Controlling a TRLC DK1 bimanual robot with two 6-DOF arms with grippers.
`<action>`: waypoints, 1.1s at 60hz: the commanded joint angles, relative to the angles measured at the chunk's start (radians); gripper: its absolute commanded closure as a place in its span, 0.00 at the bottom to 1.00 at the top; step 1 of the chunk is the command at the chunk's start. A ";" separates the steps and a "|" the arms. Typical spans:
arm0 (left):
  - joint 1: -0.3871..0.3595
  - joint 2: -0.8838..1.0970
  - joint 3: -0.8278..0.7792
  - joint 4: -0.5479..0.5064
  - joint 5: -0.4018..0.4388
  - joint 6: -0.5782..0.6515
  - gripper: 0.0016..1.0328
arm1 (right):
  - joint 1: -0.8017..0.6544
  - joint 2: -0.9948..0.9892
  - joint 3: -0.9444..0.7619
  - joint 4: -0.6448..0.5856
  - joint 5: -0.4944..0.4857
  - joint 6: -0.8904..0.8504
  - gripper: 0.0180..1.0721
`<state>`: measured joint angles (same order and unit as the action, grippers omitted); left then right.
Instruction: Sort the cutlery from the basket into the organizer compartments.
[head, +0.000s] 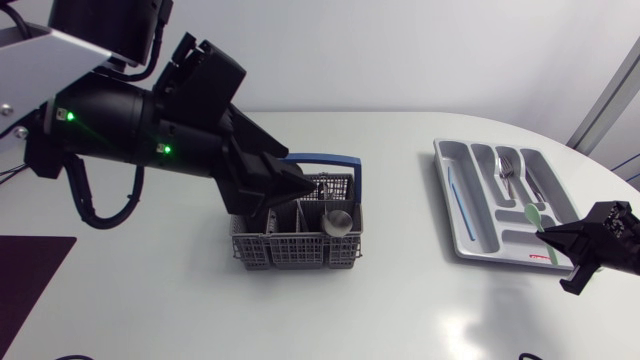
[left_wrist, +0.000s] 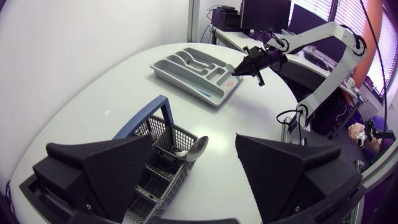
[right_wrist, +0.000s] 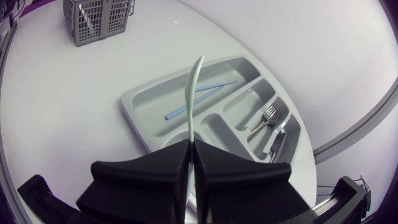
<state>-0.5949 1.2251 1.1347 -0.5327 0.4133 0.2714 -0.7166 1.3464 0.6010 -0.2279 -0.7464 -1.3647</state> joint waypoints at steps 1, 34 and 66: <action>-0.013 0.014 -0.029 0.000 -0.007 0.029 0.10 | -0.023 0.066 0.005 0.079 0.004 -0.089 0.94; -0.060 0.019 -0.023 -0.001 -0.061 0.038 0.10 | -0.078 0.321 0.025 0.440 0.140 -0.261 0.93; -0.075 0.008 -0.013 -0.038 -0.064 0.058 0.10 | -0.044 0.330 -0.075 0.533 0.274 -0.427 0.69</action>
<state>-0.6628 1.2312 1.1263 -0.5564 0.3569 0.3027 -0.7734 1.6649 0.5537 0.2958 -0.4892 -1.7397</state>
